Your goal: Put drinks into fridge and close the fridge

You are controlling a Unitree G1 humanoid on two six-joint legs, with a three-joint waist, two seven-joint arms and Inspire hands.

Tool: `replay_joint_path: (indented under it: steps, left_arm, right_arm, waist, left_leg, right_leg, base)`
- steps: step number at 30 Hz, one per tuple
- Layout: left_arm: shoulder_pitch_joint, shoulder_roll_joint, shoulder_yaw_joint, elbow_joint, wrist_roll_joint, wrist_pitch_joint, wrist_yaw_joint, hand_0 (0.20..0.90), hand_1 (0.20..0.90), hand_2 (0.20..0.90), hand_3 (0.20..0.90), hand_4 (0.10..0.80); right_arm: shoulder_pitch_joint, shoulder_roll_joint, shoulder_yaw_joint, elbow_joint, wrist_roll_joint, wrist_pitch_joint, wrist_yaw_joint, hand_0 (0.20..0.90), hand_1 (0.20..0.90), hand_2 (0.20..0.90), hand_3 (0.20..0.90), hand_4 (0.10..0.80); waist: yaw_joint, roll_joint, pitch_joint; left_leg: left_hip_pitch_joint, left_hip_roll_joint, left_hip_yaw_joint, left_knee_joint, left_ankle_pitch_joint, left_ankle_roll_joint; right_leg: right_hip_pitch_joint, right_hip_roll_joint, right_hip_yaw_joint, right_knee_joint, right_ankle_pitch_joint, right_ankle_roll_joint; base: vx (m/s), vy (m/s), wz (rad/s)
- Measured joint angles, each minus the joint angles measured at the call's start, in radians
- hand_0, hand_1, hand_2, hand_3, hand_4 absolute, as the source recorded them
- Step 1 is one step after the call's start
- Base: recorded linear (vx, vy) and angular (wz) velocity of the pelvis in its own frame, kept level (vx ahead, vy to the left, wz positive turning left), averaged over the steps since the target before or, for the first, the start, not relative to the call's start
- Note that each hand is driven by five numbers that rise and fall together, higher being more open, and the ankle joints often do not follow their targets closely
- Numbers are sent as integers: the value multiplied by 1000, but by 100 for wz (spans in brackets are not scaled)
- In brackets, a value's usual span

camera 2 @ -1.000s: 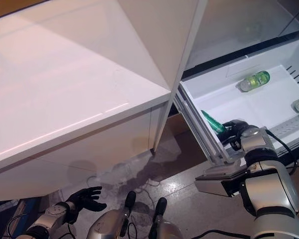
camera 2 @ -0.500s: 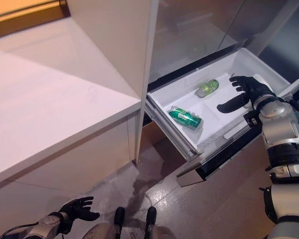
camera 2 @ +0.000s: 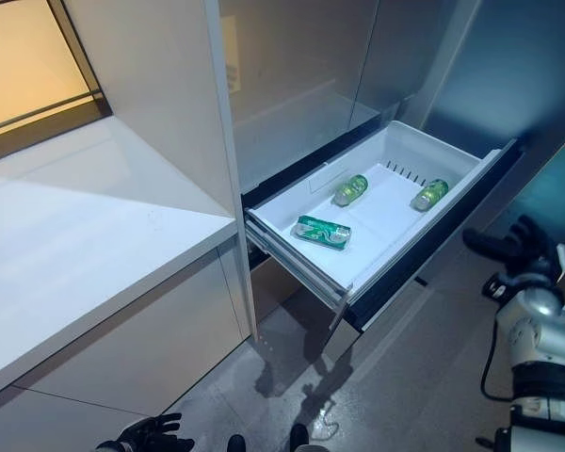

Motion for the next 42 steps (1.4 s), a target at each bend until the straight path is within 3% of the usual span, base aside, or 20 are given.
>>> replay_joint_path:
  steps: [4,7,13,22,27,33,34,39,42]
  left_arm:
    - [-23,-1,-12,17,-3,-10,1,900,900,900,900,800]
    - [-49,2,-17,20,-14,-8,5,900,900,900,900,800]
    - [-110,30,-17,-3,-66,-11,38,900,900,900,900,800]
    - [-170,39,-77,-20,-123,-15,83,900,900,900,900,800]
    - [-131,-6,-98,-5,-127,-10,81,900,900,900,900,800]
    - [-114,-6,-95,-5,-140,-15,75,900,900,900,900,800]
    - [-114,-5,-95,-5,-140,-16,66,900,900,900,900,800]
    - [-117,-6,-95,-9,-140,-41,55,900,900,900,900,800]
    - [-128,-4,-96,-8,-139,-46,37,900,900,900,900,800]
  right_arm:
    - [11,71,9,15,41,-39,-23,900,900,900,900,800]
    - [10,86,12,33,70,-95,-23,900,900,900,900,800]
    - [-23,92,23,31,132,-171,42,900,900,900,900,800]
    - [-280,66,46,63,172,-304,79,900,900,900,900,800]
    - [-437,34,115,150,159,-328,79,900,900,900,900,800]
    - [-601,-4,245,265,83,-311,79,900,900,900,900,800]
    - [-640,-27,338,282,35,-298,89,900,900,900,900,800]
    - [-681,-32,447,293,-22,-259,135,900,900,900,900,800]
    - [-714,-30,488,316,-55,-242,152,900,900,900,900,800]
  waist:
    - [10,1,4]
    - [21,-4,14]
    - [44,-41,118]
    - [53,18,245]
    - [89,49,265]
    - [141,70,274]
    - [159,76,276]
    - [196,84,276]
    - [229,85,277]
  left_leg:
    - [-55,-2,-3,99,-35,5]
    - [-104,-7,-18,203,-74,6]
    - [-260,-32,-36,433,-163,19]
    - [-601,-66,-41,833,-268,22]
    - [-678,-93,-92,890,-266,18]
    - [-697,-105,-133,885,-261,10]
    - [-696,-110,-145,880,-261,10]
    - [-690,-108,-177,864,-259,7]
    - [-659,-109,-198,832,-228,-35]
  right_leg:
    - [-35,-5,0,67,-28,-1]
    - [-86,-16,-22,191,-85,-5]
    - [-250,-56,-42,470,-204,-13]
    - [-572,-120,-47,858,-306,-18]
    - [-639,-130,-72,918,-314,-37]
    - [-652,-138,-105,920,-314,-53]
    - [-650,-138,-115,919,-313,-65]
    - [-629,-146,-160,902,-316,-84]
    - [-599,-157,-188,896,-331,-94]
  base:
    - [2,-12,2]
    - [10,22,25]
    - [-74,58,15]
    - [-106,88,6]
    - [-19,49,12]
    - [27,38,13]
    - [37,22,11]
    - [58,2,20]
    - [60,-34,31]
